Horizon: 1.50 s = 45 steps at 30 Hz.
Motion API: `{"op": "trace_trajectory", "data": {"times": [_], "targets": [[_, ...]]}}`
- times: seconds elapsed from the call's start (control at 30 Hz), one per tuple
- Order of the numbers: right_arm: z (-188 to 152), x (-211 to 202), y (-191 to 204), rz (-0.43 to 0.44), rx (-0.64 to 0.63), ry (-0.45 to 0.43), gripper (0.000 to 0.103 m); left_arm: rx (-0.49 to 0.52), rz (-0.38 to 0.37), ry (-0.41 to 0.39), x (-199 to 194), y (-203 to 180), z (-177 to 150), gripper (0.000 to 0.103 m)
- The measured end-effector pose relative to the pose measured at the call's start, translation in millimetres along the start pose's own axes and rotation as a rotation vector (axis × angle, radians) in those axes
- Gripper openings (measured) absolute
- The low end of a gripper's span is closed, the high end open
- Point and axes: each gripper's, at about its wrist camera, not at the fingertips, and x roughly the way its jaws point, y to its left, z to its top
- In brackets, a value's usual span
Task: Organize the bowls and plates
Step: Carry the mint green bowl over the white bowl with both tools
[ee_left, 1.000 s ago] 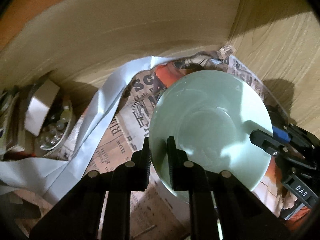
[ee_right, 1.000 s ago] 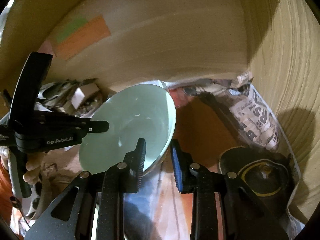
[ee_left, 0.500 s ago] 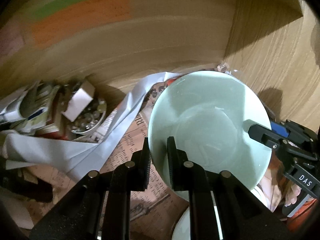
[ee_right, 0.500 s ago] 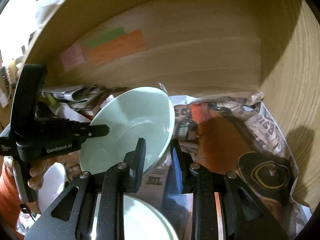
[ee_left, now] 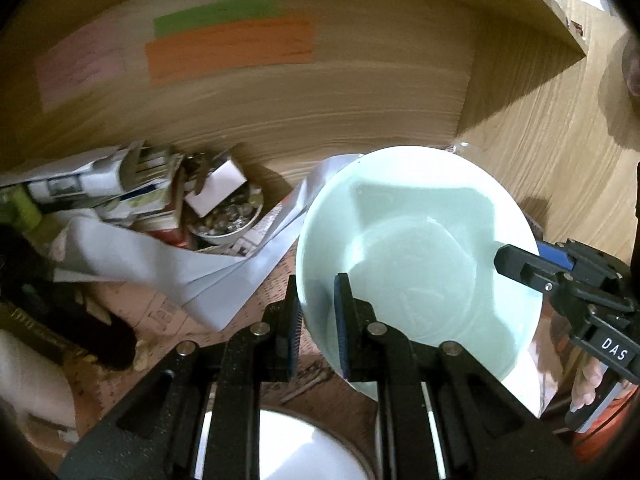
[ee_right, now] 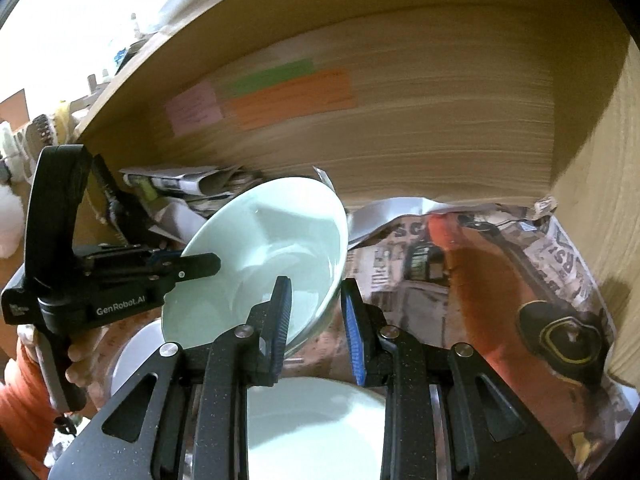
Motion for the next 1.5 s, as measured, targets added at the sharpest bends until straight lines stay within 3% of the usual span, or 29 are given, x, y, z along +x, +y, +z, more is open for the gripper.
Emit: {"op": "trace_trajectory", "data": {"times": [0.77, 1.5], "targets": [[-25.1, 16.2, 66.4, 0.126, -0.069, 0.055, 0.023, -0.090, 0.070, -0.052, -56.9, 51.1, -68.9, 0.014], [-62.2, 37.9, 104.9, 0.204, -0.114, 0.154, 0.024, -0.182, 0.111, -0.026, -80.8, 78.9, -130.9, 0.015]]}}
